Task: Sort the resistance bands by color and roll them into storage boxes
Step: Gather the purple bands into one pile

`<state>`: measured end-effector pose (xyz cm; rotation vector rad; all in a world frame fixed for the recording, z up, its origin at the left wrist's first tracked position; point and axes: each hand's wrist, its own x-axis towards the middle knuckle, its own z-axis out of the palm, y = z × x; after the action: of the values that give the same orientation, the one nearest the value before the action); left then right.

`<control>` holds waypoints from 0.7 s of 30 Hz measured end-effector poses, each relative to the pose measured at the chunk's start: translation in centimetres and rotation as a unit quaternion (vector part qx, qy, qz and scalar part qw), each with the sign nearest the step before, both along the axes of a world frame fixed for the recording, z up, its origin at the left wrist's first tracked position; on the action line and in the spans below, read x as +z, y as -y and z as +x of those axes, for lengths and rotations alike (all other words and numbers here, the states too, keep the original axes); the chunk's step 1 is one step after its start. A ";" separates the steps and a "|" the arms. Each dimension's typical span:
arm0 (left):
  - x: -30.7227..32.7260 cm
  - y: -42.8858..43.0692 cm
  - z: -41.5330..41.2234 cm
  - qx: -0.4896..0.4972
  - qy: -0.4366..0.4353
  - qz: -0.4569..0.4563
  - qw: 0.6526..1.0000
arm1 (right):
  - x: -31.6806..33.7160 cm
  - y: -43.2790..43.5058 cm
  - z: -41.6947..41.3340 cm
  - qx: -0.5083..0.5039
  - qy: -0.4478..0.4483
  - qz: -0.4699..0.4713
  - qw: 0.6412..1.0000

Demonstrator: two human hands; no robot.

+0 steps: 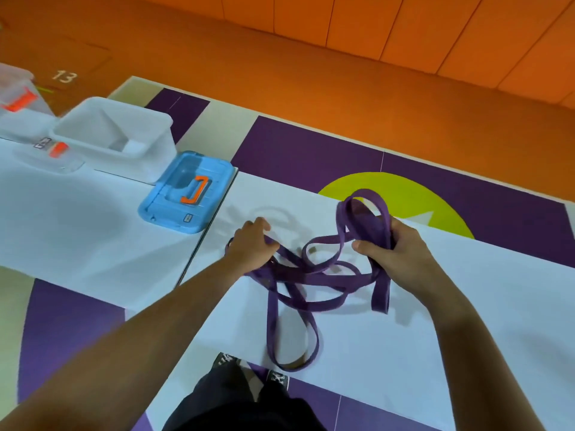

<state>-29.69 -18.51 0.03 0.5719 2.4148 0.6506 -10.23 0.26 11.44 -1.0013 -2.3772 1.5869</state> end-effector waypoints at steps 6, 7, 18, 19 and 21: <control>-7.6 1.7 -1.8 0.156 -0.034 -0.092 0.983 | -4.1 1.3 0.5 0.028 0.091 0.016 0.995; -8.0 1.3 -2.3 0.181 -0.058 -0.068 0.979 | -4.9 1.7 0.5 0.035 0.107 0.023 0.993; -10.2 7.1 -0.7 0.123 0.048 -0.092 0.987 | -19.2 10.6 -1.3 0.140 0.284 0.196 0.928; -9.8 8.1 0.5 0.119 0.051 -0.089 0.988 | -20.1 11.8 -1.1 0.137 0.300 0.208 0.921; -9.4 10.0 2.8 0.131 0.066 -0.080 0.986 | -21.2 13.9 -0.8 0.133 0.340 0.220 0.905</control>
<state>-26.89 -28.53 -9.38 0.1399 2.4076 0.5747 -11.01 -13.60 -9.71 -1.3137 -3.2405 0.7171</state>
